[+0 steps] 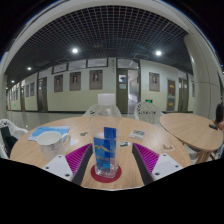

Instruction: Pour water

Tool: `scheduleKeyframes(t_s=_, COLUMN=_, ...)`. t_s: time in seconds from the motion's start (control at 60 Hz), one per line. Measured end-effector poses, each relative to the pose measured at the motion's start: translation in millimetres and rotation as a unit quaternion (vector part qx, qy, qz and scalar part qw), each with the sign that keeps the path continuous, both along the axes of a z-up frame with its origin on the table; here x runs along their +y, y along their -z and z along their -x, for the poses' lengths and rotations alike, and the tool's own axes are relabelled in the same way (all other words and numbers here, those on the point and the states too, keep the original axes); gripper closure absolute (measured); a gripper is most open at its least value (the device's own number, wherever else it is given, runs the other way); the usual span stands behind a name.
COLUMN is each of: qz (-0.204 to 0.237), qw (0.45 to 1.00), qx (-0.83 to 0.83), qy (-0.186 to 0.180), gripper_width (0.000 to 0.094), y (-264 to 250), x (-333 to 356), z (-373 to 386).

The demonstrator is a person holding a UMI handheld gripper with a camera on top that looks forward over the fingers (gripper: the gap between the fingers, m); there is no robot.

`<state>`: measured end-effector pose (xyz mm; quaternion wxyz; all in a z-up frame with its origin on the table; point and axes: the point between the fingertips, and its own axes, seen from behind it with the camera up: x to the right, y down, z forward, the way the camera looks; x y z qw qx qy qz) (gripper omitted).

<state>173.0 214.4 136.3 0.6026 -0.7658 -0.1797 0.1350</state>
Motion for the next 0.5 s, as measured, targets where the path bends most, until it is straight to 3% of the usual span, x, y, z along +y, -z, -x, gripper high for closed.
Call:
scheduleKeyframes(t_s=0.35, qz=-0.006, qw=1.0, qx=0.011, qy=-0.022, gripper_width=0.0096, y=-32.3, x=-128.0, z=-11.6)
scheduleKeyframes(t_s=0.5, qz=-0.021, qw=0.997, qx=0.047, qy=-0.064, gripper_width=0.0089, y=-49.7, x=-181.2, z=5.4)
